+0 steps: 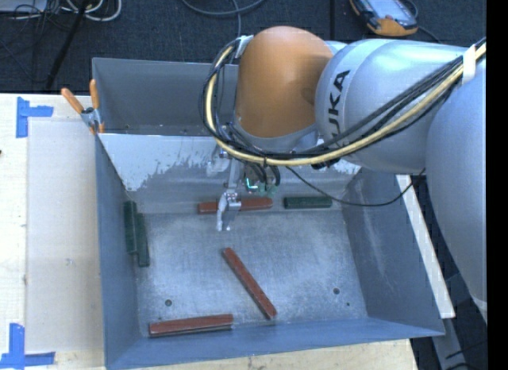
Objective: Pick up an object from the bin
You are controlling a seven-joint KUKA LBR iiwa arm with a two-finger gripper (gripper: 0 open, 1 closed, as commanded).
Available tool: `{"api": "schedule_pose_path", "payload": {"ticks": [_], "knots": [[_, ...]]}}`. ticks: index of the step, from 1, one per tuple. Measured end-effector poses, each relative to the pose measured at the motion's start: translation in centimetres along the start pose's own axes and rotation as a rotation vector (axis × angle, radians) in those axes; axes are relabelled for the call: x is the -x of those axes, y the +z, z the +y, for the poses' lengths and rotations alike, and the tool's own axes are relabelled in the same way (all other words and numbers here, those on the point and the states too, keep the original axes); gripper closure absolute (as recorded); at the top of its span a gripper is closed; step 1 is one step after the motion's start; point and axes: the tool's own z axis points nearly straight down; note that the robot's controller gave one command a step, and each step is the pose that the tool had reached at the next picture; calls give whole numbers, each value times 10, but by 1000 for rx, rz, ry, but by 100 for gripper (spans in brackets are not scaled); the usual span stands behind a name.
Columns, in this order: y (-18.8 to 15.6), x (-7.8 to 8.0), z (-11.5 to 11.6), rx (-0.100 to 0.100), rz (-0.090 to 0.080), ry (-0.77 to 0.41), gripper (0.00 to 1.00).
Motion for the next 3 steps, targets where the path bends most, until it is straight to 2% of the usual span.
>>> {"api": "schedule_pose_path", "payload": {"ticks": [1,2,3], "knots": [[-5,2,-1,1,-8,5,100],[-5,2,-1,1,-8,5,100],[70,-9,22,0,-6,-96,0]]}}
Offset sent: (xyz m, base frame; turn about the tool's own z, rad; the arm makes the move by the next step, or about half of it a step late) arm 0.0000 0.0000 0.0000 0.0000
